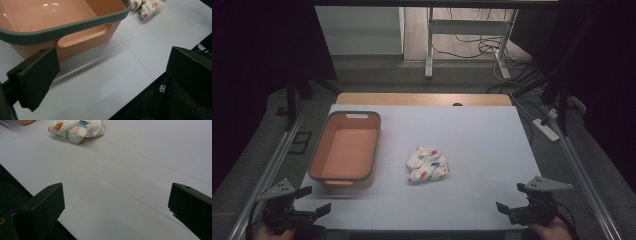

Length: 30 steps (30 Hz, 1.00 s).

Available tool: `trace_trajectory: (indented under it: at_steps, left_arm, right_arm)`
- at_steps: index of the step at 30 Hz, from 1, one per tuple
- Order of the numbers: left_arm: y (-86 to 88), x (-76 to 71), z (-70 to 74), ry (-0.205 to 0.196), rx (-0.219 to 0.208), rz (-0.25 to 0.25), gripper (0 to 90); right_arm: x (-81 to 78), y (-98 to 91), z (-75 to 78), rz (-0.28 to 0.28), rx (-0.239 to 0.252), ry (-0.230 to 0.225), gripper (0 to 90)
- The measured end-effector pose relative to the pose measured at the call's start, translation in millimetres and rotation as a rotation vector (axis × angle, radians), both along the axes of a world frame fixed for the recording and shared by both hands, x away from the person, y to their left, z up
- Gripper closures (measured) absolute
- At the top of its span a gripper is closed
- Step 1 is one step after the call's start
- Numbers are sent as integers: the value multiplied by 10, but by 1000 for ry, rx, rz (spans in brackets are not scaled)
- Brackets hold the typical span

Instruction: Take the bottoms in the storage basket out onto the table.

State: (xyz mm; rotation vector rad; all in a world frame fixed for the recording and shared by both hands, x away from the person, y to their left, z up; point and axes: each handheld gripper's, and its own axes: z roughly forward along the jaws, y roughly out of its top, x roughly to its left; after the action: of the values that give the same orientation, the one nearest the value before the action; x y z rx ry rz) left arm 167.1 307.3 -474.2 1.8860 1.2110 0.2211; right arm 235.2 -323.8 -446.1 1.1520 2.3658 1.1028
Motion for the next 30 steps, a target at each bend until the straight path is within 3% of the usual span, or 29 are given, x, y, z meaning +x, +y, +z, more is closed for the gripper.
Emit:
trace_trajectory:
  at_steps: [30]
  left_arm:
    - [-1, -44, -45, 57, 62, -40, 0]
  right_arm:
    - [1, 1, 0, 0, -4, 0, 9]
